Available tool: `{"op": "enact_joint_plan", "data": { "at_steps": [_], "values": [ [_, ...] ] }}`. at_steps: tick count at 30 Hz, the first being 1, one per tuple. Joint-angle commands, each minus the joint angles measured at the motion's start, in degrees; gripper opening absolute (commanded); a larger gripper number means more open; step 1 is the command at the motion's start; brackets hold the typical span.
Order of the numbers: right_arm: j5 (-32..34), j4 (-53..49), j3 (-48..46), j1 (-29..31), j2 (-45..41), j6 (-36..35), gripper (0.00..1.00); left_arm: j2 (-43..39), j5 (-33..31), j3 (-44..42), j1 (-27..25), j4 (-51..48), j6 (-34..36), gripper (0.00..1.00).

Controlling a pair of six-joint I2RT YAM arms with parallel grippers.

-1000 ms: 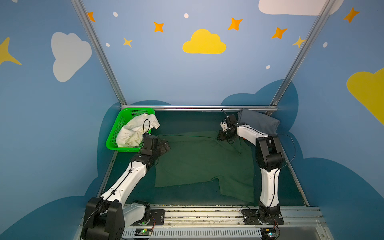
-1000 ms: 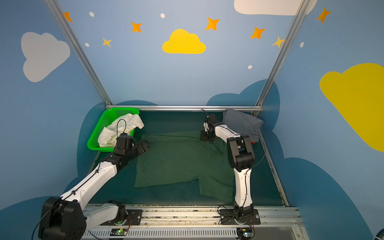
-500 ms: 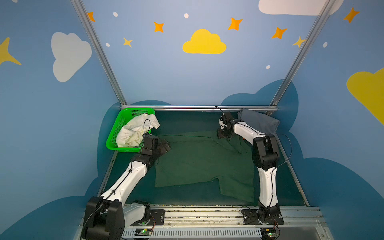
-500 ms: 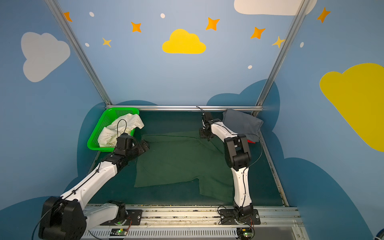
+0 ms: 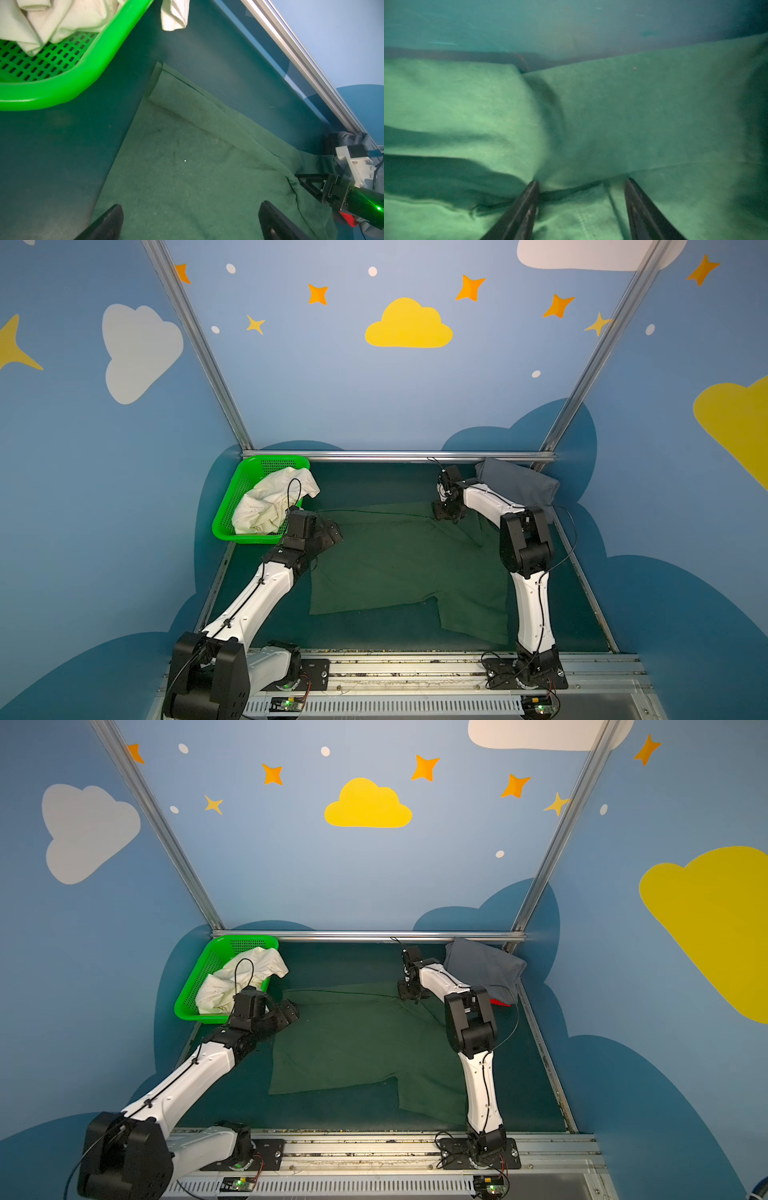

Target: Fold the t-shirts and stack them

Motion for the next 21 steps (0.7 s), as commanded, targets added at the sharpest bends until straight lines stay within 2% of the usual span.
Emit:
{"op": "enact_joint_plan", "data": {
  "at_steps": [1, 4, 8, 13, 15, 18, 21],
  "values": [
    [1.25, -2.27, 0.31, -0.16, 1.16, 0.40, 0.64, -1.43, -0.47, 0.87, 0.07, -0.91, 0.68, 1.00],
    [-2.24, -1.45, -0.11, -0.16, 1.40, 0.79, 0.61, -1.56, -0.58, 0.83, 0.06, -0.91, 0.70, 1.00],
    [-3.61, 0.36, -2.05, -0.15, 0.09, 2.64, 0.46, -1.46, -0.20, 0.86, 0.07, -0.98, 0.67, 1.00],
    [-6.34, 1.78, -4.06, 0.12, -3.02, 3.57, 0.35, -1.65, -0.62, 0.56, 0.02, -1.04, 0.49, 1.00],
    [-7.58, 1.77, -4.09, 0.11, -3.43, 3.70, 0.27, -1.49, -0.94, 0.52, 0.09, -0.96, 0.38, 1.00],
    [-7.44, 0.98, -3.60, 0.02, -3.19, 3.64, 0.22, -1.00, -0.99, 0.62, 0.13, -1.09, 0.43, 1.00],
    [-7.73, 0.88, -3.82, -0.03, -3.41, 3.88, 0.14, -0.87, -0.99, 0.43, 0.11, -1.04, 0.19, 1.00]
  ]
}}
